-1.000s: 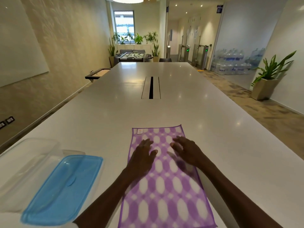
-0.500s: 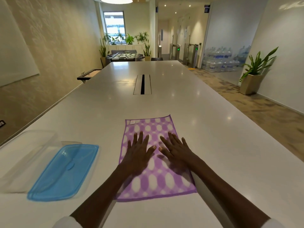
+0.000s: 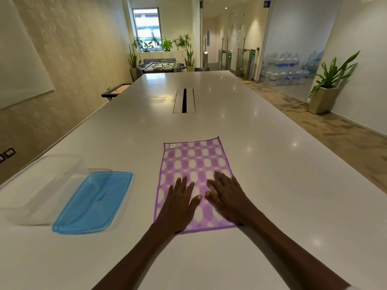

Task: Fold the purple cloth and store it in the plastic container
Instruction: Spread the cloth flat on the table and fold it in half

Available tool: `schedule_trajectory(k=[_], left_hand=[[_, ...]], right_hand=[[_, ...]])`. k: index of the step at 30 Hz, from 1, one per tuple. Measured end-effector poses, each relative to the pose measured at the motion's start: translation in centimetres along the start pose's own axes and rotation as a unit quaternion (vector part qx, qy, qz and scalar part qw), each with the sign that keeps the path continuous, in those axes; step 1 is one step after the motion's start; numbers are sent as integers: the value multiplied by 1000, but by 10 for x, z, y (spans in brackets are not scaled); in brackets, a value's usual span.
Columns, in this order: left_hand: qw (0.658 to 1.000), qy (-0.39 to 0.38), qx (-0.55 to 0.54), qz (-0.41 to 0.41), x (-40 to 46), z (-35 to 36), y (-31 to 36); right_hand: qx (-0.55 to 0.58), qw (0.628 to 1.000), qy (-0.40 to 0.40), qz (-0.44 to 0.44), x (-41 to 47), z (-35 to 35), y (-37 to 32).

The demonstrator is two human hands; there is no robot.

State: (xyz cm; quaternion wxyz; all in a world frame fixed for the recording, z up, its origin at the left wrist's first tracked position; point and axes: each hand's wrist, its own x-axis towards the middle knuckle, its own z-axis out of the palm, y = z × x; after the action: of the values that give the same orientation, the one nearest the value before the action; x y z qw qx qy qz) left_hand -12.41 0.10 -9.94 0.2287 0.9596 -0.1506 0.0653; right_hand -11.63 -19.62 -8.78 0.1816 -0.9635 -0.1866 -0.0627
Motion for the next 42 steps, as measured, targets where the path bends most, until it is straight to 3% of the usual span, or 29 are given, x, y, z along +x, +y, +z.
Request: schedule_trajectory(k=[4, 9, 13, 19, 26, 34, 42], left_hand=[[993, 24, -115, 32, -18, -5, 10], [974, 31, -216, 59, -37, -12, 28], [962, 13, -262, 73, -45, -11, 28], [964, -33, -254, 68, -47, -4, 20], [976, 12, -195, 100, -50, -6, 25], [978, 16, -173, 114, -53, -16, 30], [990, 48, -97, 90, -56, -42, 1]], right_hand=[[111, 991, 62, -48, -15, -18, -2], [191, 974, -55, -107, -34, -41, -3], [125, 979, -84, -138, -42, -41, 0], [74, 987, -54, -133, -47, -31, -4], [205, 972, -43, -108, -48, -36, -7], [33, 990, 25, -136, -59, -19, -4], [74, 995, 34, -52, -64, -47, 24]])
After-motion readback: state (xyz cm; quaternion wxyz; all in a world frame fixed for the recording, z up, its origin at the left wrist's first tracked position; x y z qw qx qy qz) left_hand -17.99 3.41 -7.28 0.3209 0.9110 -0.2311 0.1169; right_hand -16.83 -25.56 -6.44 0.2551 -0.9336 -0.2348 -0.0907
